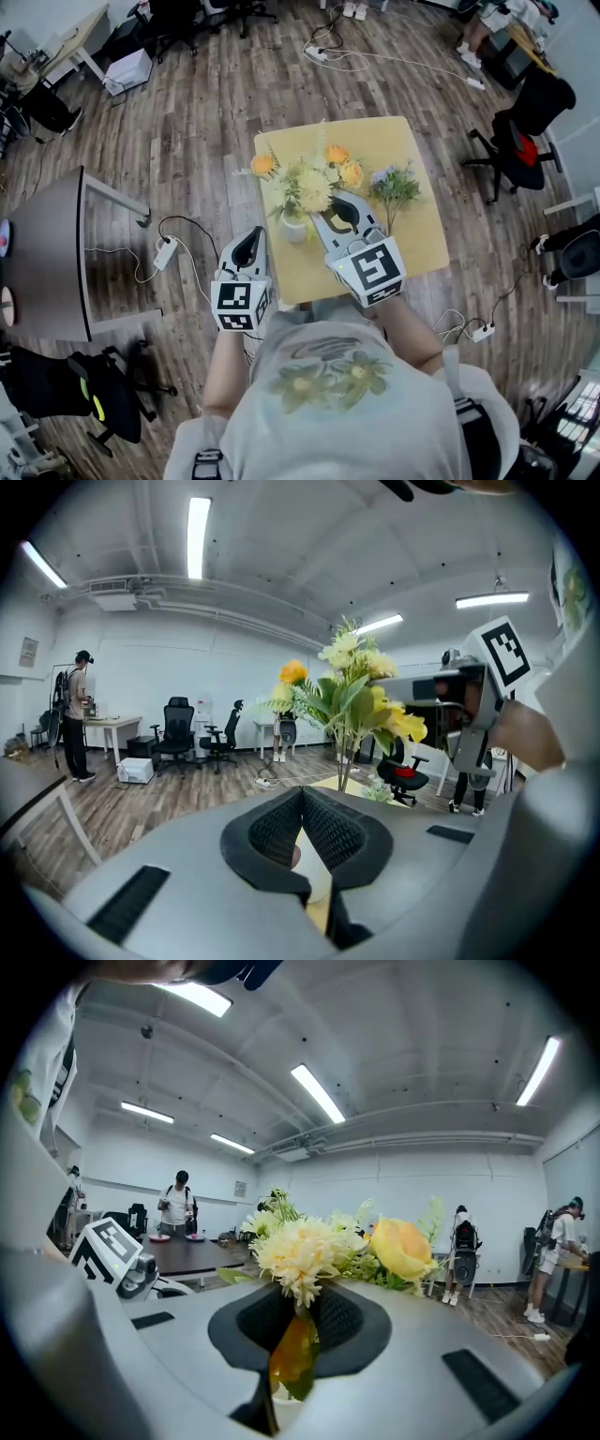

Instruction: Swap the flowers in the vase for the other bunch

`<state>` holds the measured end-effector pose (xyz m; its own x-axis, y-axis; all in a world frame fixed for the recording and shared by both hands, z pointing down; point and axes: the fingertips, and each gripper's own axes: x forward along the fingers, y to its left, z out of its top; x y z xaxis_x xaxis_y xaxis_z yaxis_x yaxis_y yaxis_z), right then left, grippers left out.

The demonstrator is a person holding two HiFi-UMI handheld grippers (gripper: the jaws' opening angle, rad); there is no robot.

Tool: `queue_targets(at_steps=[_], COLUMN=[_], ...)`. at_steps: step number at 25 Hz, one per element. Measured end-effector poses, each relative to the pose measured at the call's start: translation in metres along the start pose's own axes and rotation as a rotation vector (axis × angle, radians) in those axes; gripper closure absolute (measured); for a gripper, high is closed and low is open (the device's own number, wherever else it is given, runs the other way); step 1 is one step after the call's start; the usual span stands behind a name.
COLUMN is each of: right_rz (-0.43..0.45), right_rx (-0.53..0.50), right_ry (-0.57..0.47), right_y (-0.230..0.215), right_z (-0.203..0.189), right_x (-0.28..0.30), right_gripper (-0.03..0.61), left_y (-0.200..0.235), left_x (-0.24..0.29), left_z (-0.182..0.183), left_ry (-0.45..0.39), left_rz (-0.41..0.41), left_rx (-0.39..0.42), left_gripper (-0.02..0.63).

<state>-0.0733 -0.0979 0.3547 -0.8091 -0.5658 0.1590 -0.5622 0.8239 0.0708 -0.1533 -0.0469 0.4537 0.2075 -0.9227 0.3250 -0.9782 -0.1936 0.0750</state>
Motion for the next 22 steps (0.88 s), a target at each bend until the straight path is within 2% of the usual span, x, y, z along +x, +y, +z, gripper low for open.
queue_targets(at_steps=[7,13,18,22], right_rz=[-0.013,-0.036,-0.07,-0.094], right_rx=[-0.043,-0.043,-0.059,-0.07], right_ry=[-0.121,-0.151,-0.158,-0.112], right_y=[-0.013,-0.032,-0.052,-0.066], right_z=[0.051,0.078,0.085,0.076], right_x=[-0.023,-0.042,-0.053,-0.056], right_gripper=[0.511,0.511,0.511,0.511], left_y=[-0.006,-0.006,-0.009,-0.012], left_x=[0.003,0.006,0.011,0.018], left_z=[0.0,0.004,0.007,0.008], left_ry=[0.0,-0.01,-0.012,-0.009], left_rz=[-0.009,-0.013,-0.015,-0.022], left_rx=[0.004,0.005,0.01,0.011], left_gripper=[0.597,0.597,0.597,0.597])
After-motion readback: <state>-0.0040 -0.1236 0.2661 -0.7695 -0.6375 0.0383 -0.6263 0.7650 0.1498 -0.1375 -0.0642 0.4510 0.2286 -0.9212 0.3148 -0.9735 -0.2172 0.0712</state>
